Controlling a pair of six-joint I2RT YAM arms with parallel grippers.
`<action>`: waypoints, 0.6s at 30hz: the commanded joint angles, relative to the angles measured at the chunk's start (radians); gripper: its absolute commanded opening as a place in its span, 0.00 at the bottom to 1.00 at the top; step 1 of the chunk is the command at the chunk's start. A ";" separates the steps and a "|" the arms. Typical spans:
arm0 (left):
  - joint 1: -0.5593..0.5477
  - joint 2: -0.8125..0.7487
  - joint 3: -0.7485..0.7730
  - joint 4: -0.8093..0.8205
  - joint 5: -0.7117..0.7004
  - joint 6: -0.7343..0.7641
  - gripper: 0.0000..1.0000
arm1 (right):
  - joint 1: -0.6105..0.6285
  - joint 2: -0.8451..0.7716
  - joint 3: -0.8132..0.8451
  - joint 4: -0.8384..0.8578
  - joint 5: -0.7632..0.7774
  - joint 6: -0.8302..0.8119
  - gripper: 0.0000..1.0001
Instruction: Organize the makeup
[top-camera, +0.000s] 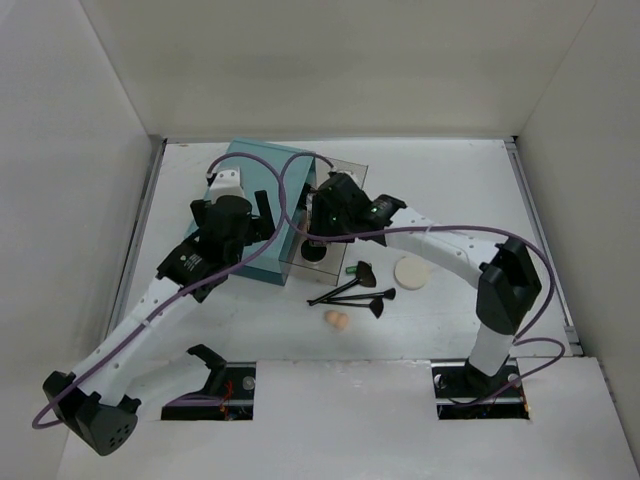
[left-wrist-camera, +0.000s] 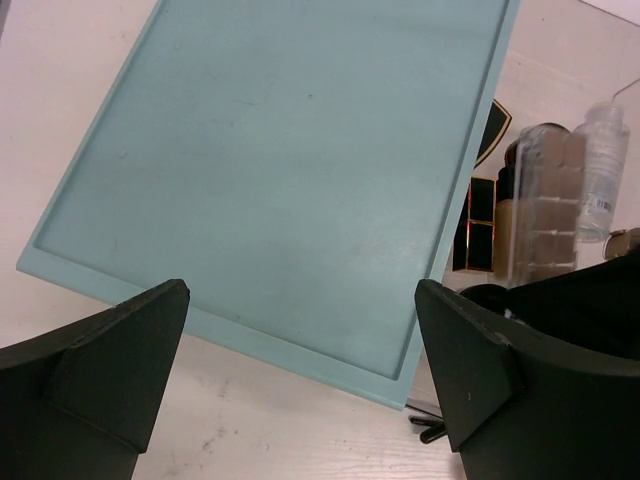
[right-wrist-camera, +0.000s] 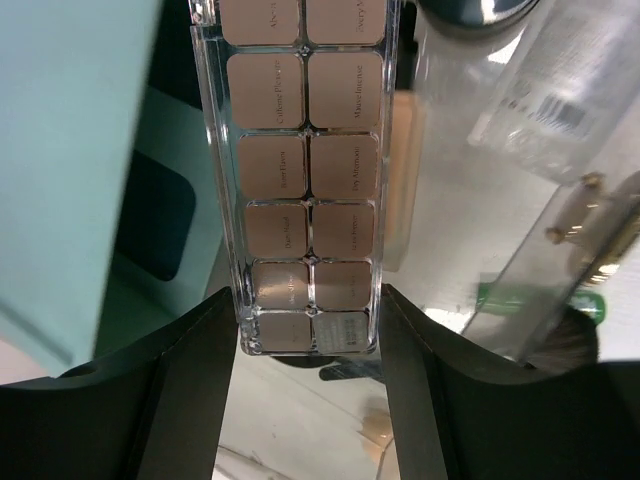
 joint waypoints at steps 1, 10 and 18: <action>0.009 -0.015 0.028 -0.006 -0.022 -0.012 1.00 | 0.029 0.019 0.075 0.013 0.007 0.041 0.30; 0.017 0.011 0.030 -0.002 -0.022 -0.013 1.00 | 0.080 0.085 0.152 0.000 0.001 0.047 0.66; 0.017 0.024 0.033 -0.003 -0.020 -0.016 1.00 | 0.084 0.022 0.118 0.020 0.003 0.040 0.78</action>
